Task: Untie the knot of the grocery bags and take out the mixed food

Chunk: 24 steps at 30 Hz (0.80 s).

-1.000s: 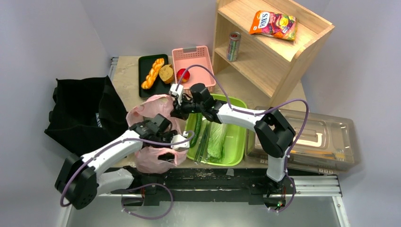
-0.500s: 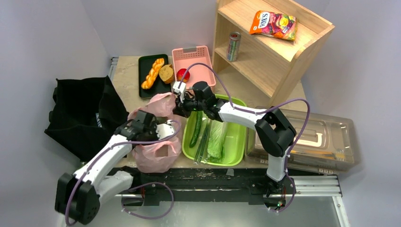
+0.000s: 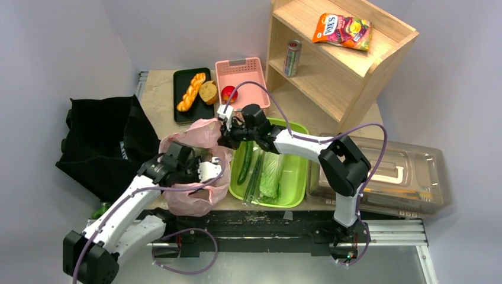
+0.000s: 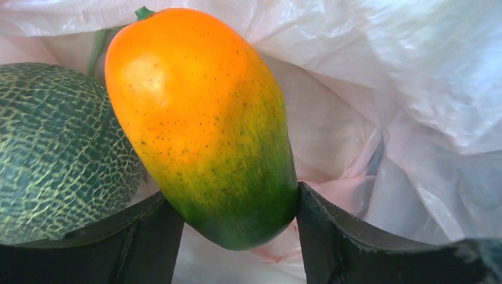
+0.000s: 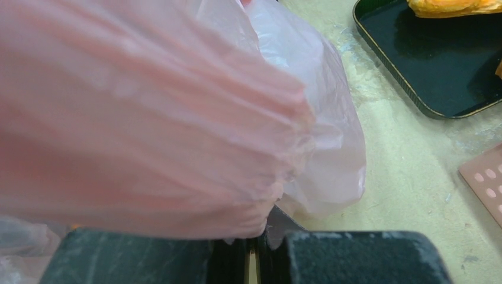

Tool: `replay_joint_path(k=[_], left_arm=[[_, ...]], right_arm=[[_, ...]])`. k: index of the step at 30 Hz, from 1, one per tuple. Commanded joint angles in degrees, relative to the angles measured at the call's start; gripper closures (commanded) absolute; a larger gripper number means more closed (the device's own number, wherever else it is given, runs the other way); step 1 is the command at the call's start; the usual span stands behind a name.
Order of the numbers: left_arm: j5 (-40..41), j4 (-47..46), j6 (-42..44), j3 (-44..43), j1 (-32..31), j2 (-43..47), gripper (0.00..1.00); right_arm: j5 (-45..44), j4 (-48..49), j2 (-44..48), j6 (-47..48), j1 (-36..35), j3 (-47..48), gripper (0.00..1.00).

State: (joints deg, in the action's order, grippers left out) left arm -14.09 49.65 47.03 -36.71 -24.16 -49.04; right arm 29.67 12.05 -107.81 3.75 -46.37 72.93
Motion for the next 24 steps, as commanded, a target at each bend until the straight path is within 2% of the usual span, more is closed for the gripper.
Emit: replay_joint_path(k=[1, 7, 9, 14, 17, 20, 22, 24], left_arm=[[1.68, -3.61, -1.11, -0.36, -1.02, -4.23, 0.33], [9.43, -12.98, -0.63, 4.9, -8.86, -7.8, 0.32], [12.04, -15.0, -2.15, 5.01, -9.68, -11.5, 0.36], [13.39, -15.15, -2.91, 5.17, -9.64, -15.38, 0.56], [12.7, -13.5, -4.14, 4.34, -9.36, -11.72, 0.75], [10.28, -9.97, -5.67, 2.18, -6.18, -4.75, 0.94], [7.37, -5.47, -5.64, 0.5, -2.61, -0.18, 1.0], [4.24, -1.3, -4.2, -1.14, 1.01, 4.29, 1.0]], right_arm=[[1.0, 2.36, 3.64, 0.77, 0.14, -0.82, 1.0], [0.88, 2.27, 4.22, 1.34, 0.14, -2.46, 1.0], [0.89, 2.27, 4.32, 1.35, 0.14, -2.82, 1.0], [0.9, 2.19, 4.54, 1.5, 0.13, -2.94, 1.0], [0.91, 2.05, 4.37, 1.61, 0.14, -2.63, 1.0], [0.88, 1.75, 4.57, 1.85, 0.21, -2.71, 1.0], [0.97, 1.69, 4.77, 1.96, 0.23, -2.91, 1.0], [1.17, 1.61, 4.78, 2.01, 0.23, -2.99, 1.0]])
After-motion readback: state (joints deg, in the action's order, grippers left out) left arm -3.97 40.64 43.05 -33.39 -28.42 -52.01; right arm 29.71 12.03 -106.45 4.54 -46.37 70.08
